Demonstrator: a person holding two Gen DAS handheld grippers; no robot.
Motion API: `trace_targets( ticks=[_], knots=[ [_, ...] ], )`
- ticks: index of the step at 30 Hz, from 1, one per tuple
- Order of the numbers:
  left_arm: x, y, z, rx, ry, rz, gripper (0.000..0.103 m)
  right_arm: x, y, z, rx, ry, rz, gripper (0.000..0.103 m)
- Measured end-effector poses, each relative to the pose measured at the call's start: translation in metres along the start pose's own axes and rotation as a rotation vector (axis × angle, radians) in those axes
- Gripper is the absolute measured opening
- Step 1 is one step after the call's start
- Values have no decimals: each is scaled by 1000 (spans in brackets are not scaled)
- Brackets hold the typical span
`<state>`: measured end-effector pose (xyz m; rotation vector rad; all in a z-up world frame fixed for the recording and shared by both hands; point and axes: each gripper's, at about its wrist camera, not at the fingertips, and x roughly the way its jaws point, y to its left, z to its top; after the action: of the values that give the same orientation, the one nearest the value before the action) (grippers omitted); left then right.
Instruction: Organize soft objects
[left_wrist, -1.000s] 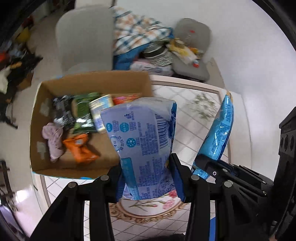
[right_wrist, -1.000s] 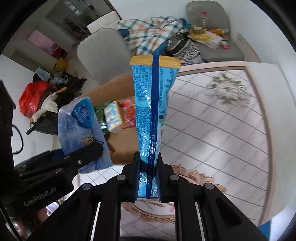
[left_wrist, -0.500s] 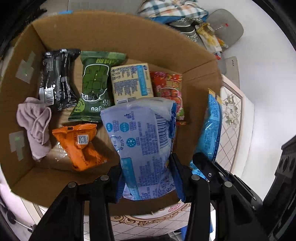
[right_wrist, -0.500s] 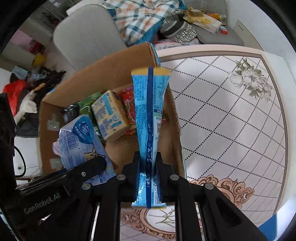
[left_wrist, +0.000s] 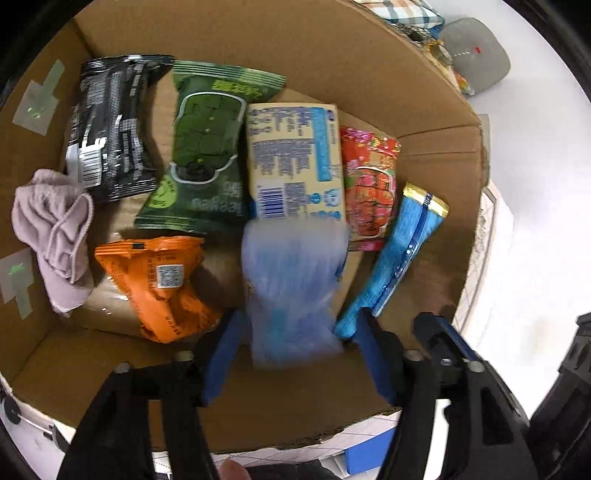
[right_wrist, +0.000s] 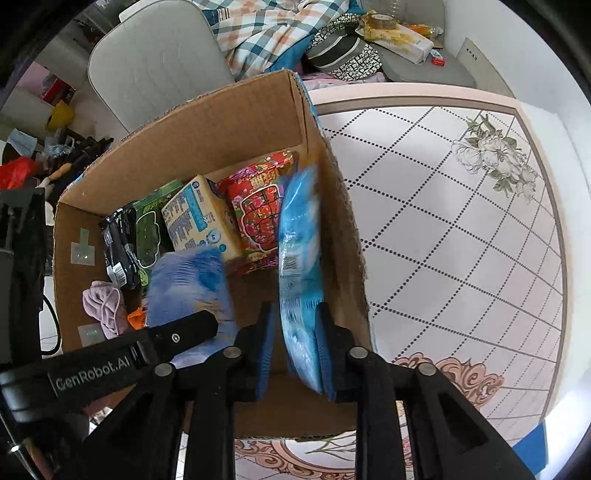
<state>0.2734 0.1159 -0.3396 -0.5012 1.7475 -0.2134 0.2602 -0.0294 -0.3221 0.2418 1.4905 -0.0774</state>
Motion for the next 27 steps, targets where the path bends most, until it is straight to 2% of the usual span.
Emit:
trace_targets(
  ticks=[3, 6, 8, 9, 11, 12, 16, 19, 22, 27],
  knots=[
    [-7, 5, -2, -13, -5, -18, 80, -8, -4, 1, 2, -9, -1, 36],
    [-17, 10, -7, -14, -26, -6, 94, -17, -8, 1, 3, -17, 3, 46],
    [-27, 15, -10, -17, -49, -10, 98, -22, -9, 0, -6, -23, -4, 59],
    [-33, 16, -12, -14, -63, -4, 101, -25, -10, -1, -18, -26, -5, 62],
    [-47, 17, -19, 4, -111, 33, 101, -28, -10, -4, -38, -26, -3, 73],
    [-54, 17, -21, 17, -141, 62, 101, -28, -9, -6, -53, -23, -10, 75],
    [-84, 19, -43, 90, -274, 245, 101, -30, -5, -18, -113, -30, -43, 87],
    [-96, 18, -58, 119, -343, 323, 101, -33, -1, -29, -167, -40, -71, 97],
    [-103, 18, -76, 138, -400, 373, 101, -38, 3, -40, -209, -53, -88, 97],
    [-103, 18, -90, 138, -432, 385, 101, -51, -1, -54, -219, -70, -70, 97]
  ],
)
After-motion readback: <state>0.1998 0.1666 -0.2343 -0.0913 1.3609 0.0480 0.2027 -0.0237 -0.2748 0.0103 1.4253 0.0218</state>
